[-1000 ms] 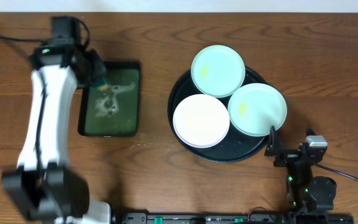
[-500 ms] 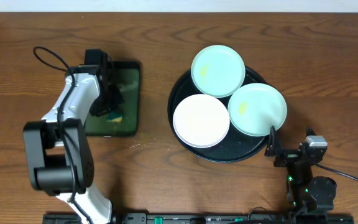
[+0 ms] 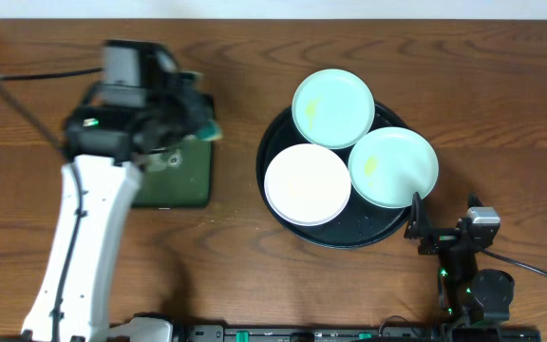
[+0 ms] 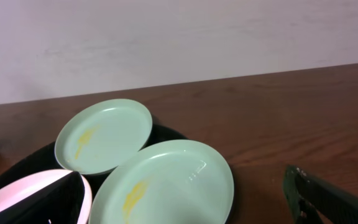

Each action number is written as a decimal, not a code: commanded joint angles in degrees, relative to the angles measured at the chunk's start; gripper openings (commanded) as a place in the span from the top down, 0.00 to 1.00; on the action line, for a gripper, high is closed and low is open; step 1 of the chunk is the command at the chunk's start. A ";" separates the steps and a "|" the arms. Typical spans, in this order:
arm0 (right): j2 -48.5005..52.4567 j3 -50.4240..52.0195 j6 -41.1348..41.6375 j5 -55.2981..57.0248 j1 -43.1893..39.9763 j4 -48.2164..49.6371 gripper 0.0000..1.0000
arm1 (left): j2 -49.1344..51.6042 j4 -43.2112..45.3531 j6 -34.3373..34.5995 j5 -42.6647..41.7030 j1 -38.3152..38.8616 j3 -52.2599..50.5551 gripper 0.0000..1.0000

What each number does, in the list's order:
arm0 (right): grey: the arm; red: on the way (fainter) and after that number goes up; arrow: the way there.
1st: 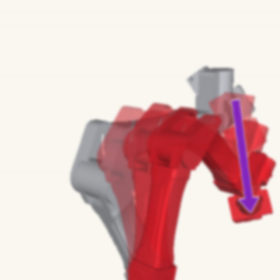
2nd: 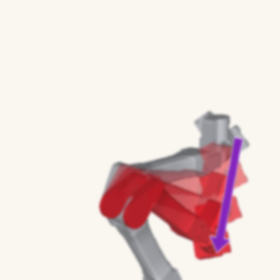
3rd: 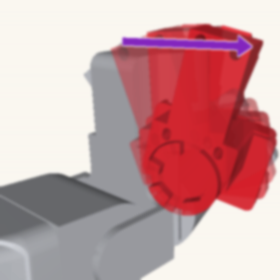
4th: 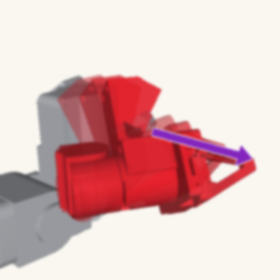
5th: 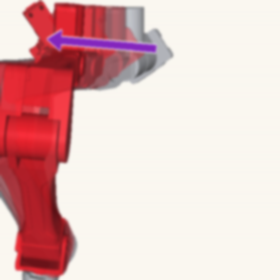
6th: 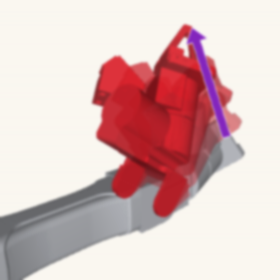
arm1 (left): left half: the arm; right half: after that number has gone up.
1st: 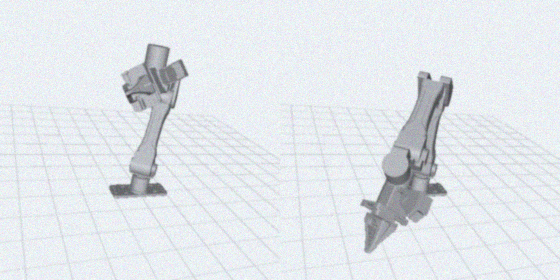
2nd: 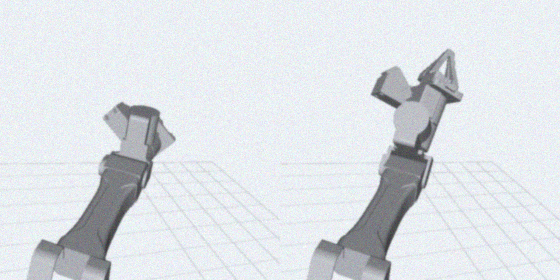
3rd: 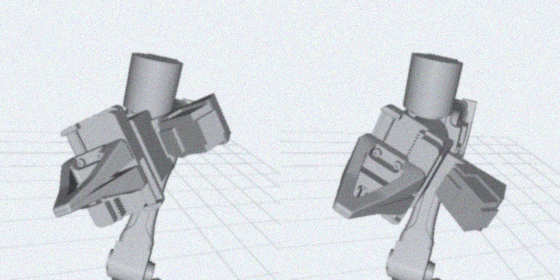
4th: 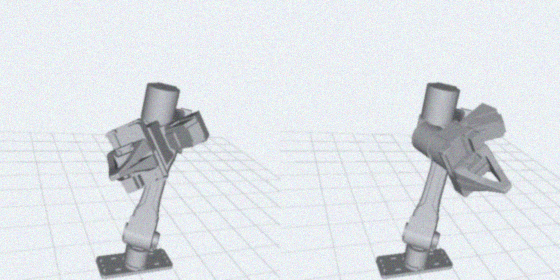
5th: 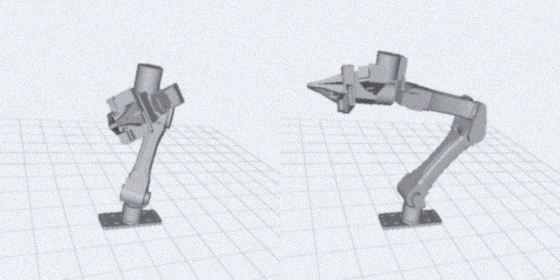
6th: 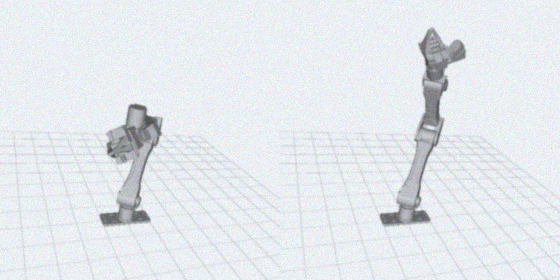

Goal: Clean dirty plates on tray and stack at the side
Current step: 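Carry the sponge with the left gripper over the white plate, then move the right gripper to the white plate rim and grip it, then lower the sponge with the left gripper onto the white plate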

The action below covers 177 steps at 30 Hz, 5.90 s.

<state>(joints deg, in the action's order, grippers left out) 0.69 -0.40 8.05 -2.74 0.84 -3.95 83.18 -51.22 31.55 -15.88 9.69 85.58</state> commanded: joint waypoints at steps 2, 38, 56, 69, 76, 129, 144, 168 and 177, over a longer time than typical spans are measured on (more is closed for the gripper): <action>-0.31 0.09 -0.63 0.35 -0.52 -0.20 0.01 | 5.49 1.40 5.18 -0.50 10.08 -4.85 0.93; -0.31 0.09 -0.63 0.35 -0.52 -0.20 0.01 | 24.09 14.19 11.78 7.37 27.80 -6.80 0.44; -0.31 0.09 4.31 -2.01 -0.52 6.91 0.01 | -3.50 -7.87 7.02 7.63 0.87 -6.82 0.33; -0.31 -1.07 24.50 -14.29 -0.52 47.32 0.01 | -3.45 -16.48 7.04 7.61 -7.80 -6.88 0.23; 8.04 -31.36 8.68 -9.99 -0.52 14.08 0.01 | -3.45 -16.48 7.04 7.61 -7.80 -6.88 0.23; 96.63 -73.37 41.68 6.10 25.42 -53.81 0.36 | -3.45 -16.90 7.04 7.58 -7.80 -6.88 0.23; 96.94 -60.98 41.33 -1.42 26.75 -42.47 0.40 | -3.45 -16.85 7.04 7.61 -7.80 -6.88 0.23; 102.75 -56.59 42.71 0.81 26.95 -30.18 0.44 | -3.45 -15.98 5.03 7.32 -6.03 -7.02 0.23; 103.14 -56.61 42.66 -0.81 26.95 -28.41 0.81 | -2.93 -8.17 -2.10 -1.95 1.42 -10.93 0.29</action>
<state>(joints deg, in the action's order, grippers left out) 102.19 -57.43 50.57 -2.37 27.44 -32.56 79.72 -60.23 32.51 -13.80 9.13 76.64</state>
